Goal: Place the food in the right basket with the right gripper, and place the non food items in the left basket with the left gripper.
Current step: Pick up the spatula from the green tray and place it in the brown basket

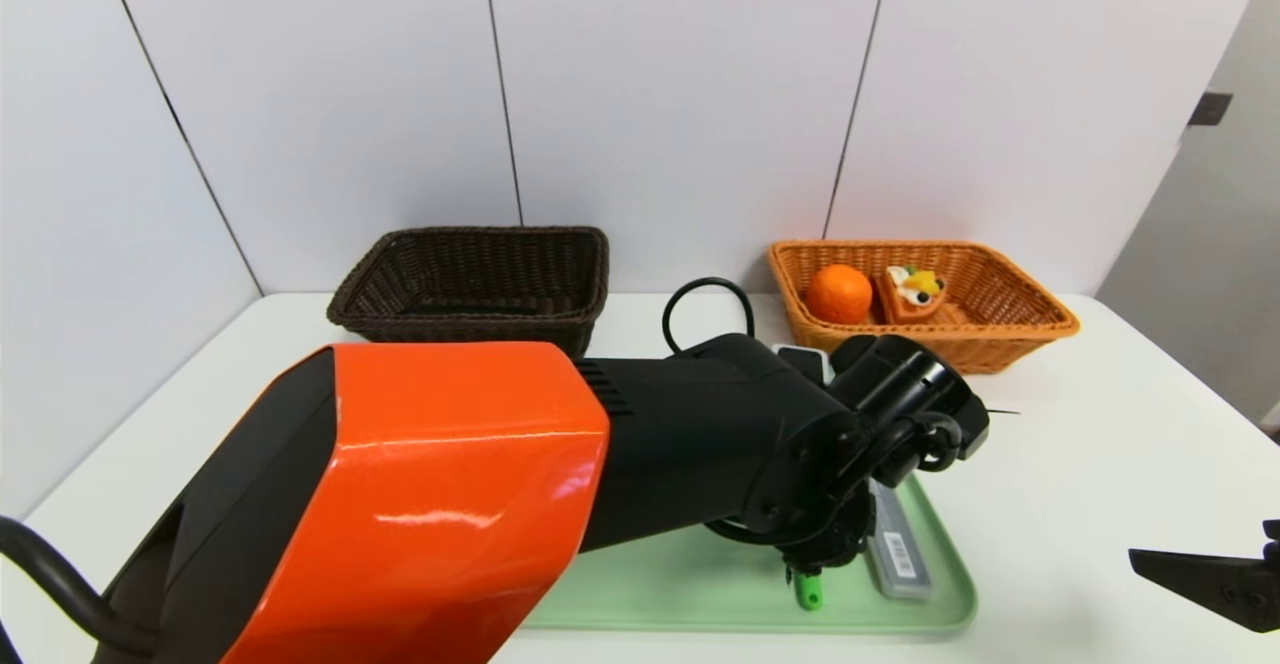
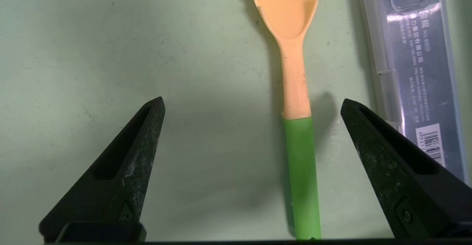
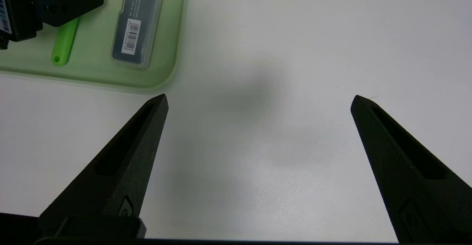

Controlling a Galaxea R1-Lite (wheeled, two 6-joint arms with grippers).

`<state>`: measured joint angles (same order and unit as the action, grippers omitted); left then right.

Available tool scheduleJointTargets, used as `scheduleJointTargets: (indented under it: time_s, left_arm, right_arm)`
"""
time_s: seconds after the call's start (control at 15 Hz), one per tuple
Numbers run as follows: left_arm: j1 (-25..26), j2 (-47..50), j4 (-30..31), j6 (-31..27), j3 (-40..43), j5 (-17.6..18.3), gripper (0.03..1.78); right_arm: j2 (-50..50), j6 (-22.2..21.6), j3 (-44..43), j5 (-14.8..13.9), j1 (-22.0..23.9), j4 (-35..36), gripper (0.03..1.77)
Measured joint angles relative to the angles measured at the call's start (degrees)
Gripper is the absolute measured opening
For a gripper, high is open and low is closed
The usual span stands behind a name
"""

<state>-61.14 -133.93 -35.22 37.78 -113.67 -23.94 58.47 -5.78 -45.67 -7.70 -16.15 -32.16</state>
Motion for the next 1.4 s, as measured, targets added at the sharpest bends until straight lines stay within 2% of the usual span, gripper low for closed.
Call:
scheduleJointTargets:
  time_s: [0.53,0.67,0.8,1.0,1.07,1.13,1.4]
  left_arm:
    - [-0.02,-0.56,0.18,-1.73,0.02,-1.16,1.69]
    - [-0.02,-0.78,0.24,-1.56,0.02,-1.07,1.32]
    - [-0.02,-0.89,0.44,-1.38,0.02,-0.63,1.04]
    - [-0.02,-0.96,1.29,-1.26,0.02,-0.28,0.73]
    - [-0.02,-0.98,1.32,-1.26,0.02,-0.23,0.23]
    - [-0.02,-1.0,1.35,-1.27,0.02,-0.2,0.12]
    - [-0.02,-0.78,1.65,-1.27,0.02,-0.01,0.13]
  right_arm:
    - [0.07,0.11,0.38,0.11,0.0,1.51,1.71]
    - [0.07,0.16,1.02,0.11,0.0,3.58,1.71]
    - [-0.01,0.22,1.51,0.18,0.0,4.22,1.71]
    - [-0.12,0.29,1.79,0.21,0.0,4.3,1.71]
    - [-0.21,0.3,1.82,0.18,0.0,4.3,1.71]
    - [-0.3,0.35,1.84,0.21,0.0,4.3,1.71]
    - [-0.67,0.41,2.17,0.21,0.0,4.29,1.71]
